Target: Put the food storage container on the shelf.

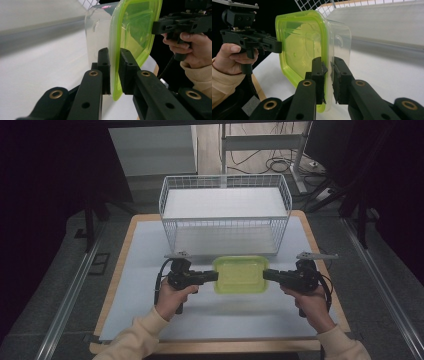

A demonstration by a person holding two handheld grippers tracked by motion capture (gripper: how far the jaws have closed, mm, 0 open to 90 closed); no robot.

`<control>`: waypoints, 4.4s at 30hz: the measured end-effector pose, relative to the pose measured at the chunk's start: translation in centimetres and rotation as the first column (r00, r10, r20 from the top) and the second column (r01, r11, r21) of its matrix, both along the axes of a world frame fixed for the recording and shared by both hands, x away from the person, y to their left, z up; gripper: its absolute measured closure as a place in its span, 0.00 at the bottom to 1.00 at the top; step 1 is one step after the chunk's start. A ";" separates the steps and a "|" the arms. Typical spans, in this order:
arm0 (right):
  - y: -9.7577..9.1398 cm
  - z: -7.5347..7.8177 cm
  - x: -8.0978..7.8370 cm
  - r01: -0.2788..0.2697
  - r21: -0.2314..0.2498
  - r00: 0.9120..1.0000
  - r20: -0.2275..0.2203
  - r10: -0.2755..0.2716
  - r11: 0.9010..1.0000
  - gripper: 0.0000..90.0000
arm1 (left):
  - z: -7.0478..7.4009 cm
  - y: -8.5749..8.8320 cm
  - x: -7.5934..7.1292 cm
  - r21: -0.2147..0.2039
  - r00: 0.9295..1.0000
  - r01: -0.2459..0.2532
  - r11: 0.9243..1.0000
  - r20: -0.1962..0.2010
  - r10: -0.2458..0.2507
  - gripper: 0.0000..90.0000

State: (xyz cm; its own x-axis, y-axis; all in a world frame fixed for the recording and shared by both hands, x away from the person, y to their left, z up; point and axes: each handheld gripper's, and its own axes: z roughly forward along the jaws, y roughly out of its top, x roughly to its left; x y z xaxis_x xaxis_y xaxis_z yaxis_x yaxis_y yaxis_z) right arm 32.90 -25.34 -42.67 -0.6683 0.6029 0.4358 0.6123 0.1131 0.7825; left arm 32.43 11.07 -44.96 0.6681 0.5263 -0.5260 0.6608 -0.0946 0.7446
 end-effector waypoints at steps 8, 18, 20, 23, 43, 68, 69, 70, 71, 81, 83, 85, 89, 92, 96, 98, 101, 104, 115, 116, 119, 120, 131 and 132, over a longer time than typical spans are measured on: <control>0.6 1.7 0.7 -0.015 0.017 1.000 0.023 0.015 1.000 0.90 | 2.0 0.7 0.4 0.000 1.000 -0.013 1.000 0.024 0.013 0.90; 1.4 3.3 1.9 -0.025 0.025 0.999 0.040 0.024 0.999 0.90 | 3.9 1.4 1.4 0.011 0.999 -0.025 1.000 0.039 0.024 0.90; 1.5 3.9 2.1 -0.024 0.021 0.999 0.049 0.023 0.999 0.90 | 4.3 1.6 1.6 0.006 0.999 -0.025 1.000 0.038 0.025 0.90; 1.8 4.7 2.2 -0.026 0.015 0.998 0.063 0.025 1.000 0.90 | 4.9 1.8 1.8 0.009 0.998 -0.032 0.999 0.049 0.031 0.90; 2.7 8.1 4.2 -0.026 0.042 0.993 0.118 0.021 0.999 0.90 | 9.3 2.5 3.8 0.027 0.993 -0.044 0.999 0.108 0.041 0.90; 3.4 11.8 7.1 -0.014 0.032 0.988 0.155 0.009 0.999 0.90 | 12.4 3.2 7.4 0.005 0.993 -0.041 0.999 0.110 0.041 0.90; 3.5 12.0 7.2 -0.013 0.029 0.988 0.157 0.008 0.999 0.90 | 12.5 3.2 7.5 0.003 0.993 -0.043 0.999 0.112 0.043 0.90; 3.5 12.1 7.4 -0.013 0.030 0.987 0.158 0.008 0.999 0.90 | 12.7 3.3 7.6 0.004 0.993 -0.046 0.999 0.112 0.045 0.90; 3.5 12.2 7.5 -0.013 0.028 0.987 0.159 0.008 1.000 0.90 | 12.8 3.3 7.7 0.006 0.992 -0.047 0.999 0.115 0.046 0.90; 4.0 13.0 9.0 -0.006 0.033 0.987 0.162 0.001 0.999 0.90 | 13.9 3.7 9.3 0.018 0.992 -0.061 0.998 0.112 0.058 0.90; 4.2 13.2 9.4 -0.004 0.033 0.988 0.157 -0.002 0.999 0.90 | 14.0 3.8 9.7 0.013 0.992 -0.062 0.998 0.112 0.060 0.90; 4.3 13.5 9.7 -0.002 0.025 0.987 0.159 -0.002 1.000 0.90 | 14.0 4.0 10.0 0.012 0.991 -0.066 0.998 0.115 0.064 0.89; 4.8 13.9 10.4 0.001 0.013 0.986 0.165 -0.003 1.000 0.90 | 14.1 4.2 10.9 0.010 0.991 -0.079 0.997 0.106 0.078 0.89; 5.0 14.1 11.0 0.004 0.012 0.988 0.157 -0.005 1.000 0.90 | 14.2 4.3 11.5 0.014 0.991 -0.086 0.996 0.100 0.084 0.89; 5.2 14.0 12.0 0.016 0.009 0.990 0.137 -0.017 1.000 0.90 | 14.2 4.3 12.4 0.024 0.991 -0.101 0.995 0.086 0.099 0.89; 5.3 14.0 12.4 0.023 0.011 0.991 0.129 -0.024 1.000 0.90 | 14.2 4.4 12.8 0.030 0.991 -0.104 0.994 0.083 0.101 0.89; 5.4 13.9 13.1 0.033 0.015 0.992 0.120 -0.035 0.999 0.90 | 14.1 4.3 13.4 0.033 0.991 -0.115 0.993 0.078 0.113 0.89; 5.5 13.7 13.9 0.045 0.009 0.993 0.106 -0.046 0.999 0.90 | 13.9 4.2 13.8 0.040 0.990 -0.127 0.991 0.068 0.124 0.89; 6.0 12.7 15.6 0.074 -0.003 0.995 0.072 -0.074 0.997 0.89 | 13.2 4.2 15.1 0.066 0.989 -0.150 0.987 0.032 0.148 0.89; 6.1 12.6 15.8 0.076 -0.005 0.995 0.070 -0.076 0.997 0.89 | 13.2 4.1 15.2 0.066 0.988 -0.153 0.986 0.026 0.152 0.89; 6.2 12.6 16.2 0.088 -0.013 0.995 0.057 -0.087 0.996 0.89 | 13.1 4.1 15.7 0.072 0.987 -0.161 0.984 0.010 0.161 0.88; 6.2 12.6 16.4 0.091 -0.015 0.995 0.049 -0.091 0.996 0.89 | 13.0 4.0 15.9 0.075 0.987 -0.163 0.984 0.008 0.163 0.88; 6.3 12.1 17.6 0.132 -0.045 0.991 0.012 -0.132 0.990 0.86 | 13.0 3.5 16.6 0.047 0.984 -0.176 0.983 -0.014 0.177 0.82; 6.3 12.0 17.7 0.137 -0.046 0.991 0.014 -0.137 0.990 0.85 | 13.0 3.3 16.7 0.045 0.983 -0.183 0.982 -0.014 0.184 0.80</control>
